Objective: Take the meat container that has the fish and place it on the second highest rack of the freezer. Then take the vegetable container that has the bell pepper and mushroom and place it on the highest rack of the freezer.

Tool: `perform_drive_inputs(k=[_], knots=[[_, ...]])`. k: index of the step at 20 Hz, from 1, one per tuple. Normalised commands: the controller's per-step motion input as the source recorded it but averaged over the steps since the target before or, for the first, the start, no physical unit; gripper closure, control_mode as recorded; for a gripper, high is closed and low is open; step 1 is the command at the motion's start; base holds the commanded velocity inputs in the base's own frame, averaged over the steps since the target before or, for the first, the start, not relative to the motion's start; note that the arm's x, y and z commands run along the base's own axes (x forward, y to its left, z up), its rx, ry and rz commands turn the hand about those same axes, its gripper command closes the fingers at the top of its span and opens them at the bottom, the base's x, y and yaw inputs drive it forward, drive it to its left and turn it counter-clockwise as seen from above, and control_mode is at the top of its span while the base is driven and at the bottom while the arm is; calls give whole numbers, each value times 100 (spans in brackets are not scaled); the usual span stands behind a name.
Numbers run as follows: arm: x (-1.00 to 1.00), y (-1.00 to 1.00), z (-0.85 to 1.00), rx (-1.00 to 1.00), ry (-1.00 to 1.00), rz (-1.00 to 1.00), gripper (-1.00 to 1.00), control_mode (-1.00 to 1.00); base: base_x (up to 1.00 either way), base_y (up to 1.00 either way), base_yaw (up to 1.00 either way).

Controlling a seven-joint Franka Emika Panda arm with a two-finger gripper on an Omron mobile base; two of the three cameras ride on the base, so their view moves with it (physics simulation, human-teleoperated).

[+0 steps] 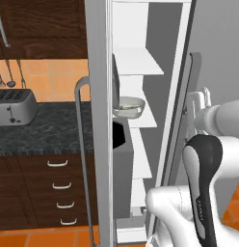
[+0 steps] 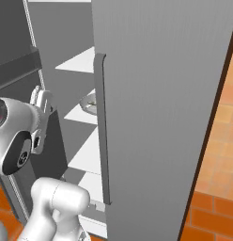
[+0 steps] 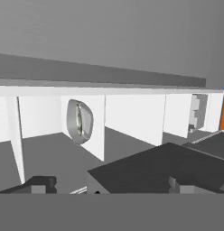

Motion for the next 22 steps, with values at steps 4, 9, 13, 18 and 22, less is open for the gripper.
perform_drive_inputs(k=[4,9,13,18,22], knots=[[7,2,-1,0,2,0,-100,-100,0,0,0],[-5,-7,19,0,-6,0,-100,100,-20,-5,1],[0,0,0,0,0,0,-100,100,-100,-13,10],[0,0,0,0,0,0,-100,100,-70,-37,21],[0,0,0,0,0,0,-100,100,-5,-91,29]])
